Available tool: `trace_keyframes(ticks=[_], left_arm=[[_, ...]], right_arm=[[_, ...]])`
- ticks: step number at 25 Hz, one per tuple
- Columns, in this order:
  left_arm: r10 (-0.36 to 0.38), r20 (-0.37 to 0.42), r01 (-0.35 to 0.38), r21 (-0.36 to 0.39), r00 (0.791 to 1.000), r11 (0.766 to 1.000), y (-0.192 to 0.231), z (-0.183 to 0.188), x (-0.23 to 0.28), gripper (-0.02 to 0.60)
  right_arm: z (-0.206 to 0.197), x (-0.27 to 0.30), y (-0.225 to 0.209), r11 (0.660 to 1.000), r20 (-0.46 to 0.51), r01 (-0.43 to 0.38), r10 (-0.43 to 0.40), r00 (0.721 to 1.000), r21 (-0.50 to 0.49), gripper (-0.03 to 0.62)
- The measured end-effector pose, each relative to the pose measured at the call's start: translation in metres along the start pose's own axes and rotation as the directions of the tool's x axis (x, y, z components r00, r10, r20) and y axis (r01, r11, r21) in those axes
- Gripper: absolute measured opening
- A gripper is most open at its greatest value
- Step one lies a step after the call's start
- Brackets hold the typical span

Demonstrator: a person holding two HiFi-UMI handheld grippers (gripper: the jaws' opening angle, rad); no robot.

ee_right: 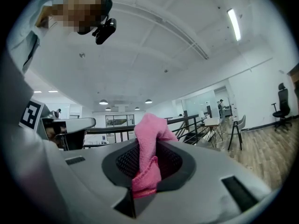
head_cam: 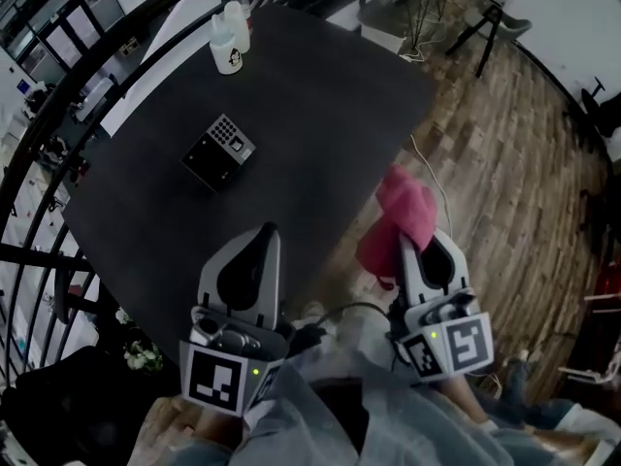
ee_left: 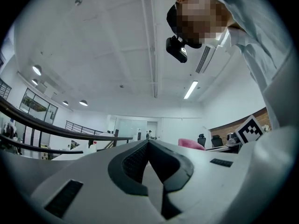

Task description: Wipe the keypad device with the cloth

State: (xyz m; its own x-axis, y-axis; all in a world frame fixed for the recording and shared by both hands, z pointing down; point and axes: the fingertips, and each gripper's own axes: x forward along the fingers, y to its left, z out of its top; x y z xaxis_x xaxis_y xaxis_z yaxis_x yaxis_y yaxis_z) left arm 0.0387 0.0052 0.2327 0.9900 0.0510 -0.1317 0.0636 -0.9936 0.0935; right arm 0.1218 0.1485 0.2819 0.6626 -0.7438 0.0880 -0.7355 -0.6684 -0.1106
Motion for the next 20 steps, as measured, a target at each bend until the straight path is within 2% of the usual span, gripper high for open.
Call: trace_keyframes(ticks=[5,11,16,20], left_arm=[[0.079,0.004,-0.079,0.013,0.997,0.997,0.018,0.000,-0.003,0.005],[0.200,0.008,-0.200,0.033,0.980,0.979,0.039,0.000,-0.002,0.005],[0.298,0.006,-0.298,0.031,0.954,0.954,0.055,-0.012,0.014,0.005],[0.392,0.023,-0.393,0.022,0.919,0.919,0.068,-0.017,0.036,0.005]], right_arm=[[0.000,0.025,0.005,0.998,-0.010,-0.062,0.062,0.998,-0.011,0.071],[0.002,0.067,0.013,0.984,-0.017,-0.179,0.179,0.984,-0.014,0.071],[-0.004,0.114,0.021,0.949,-0.034,-0.314,0.313,0.949,-0.019,0.071],[-0.006,0.149,0.019,0.911,-0.054,-0.413,0.412,0.910,-0.014,0.071]])
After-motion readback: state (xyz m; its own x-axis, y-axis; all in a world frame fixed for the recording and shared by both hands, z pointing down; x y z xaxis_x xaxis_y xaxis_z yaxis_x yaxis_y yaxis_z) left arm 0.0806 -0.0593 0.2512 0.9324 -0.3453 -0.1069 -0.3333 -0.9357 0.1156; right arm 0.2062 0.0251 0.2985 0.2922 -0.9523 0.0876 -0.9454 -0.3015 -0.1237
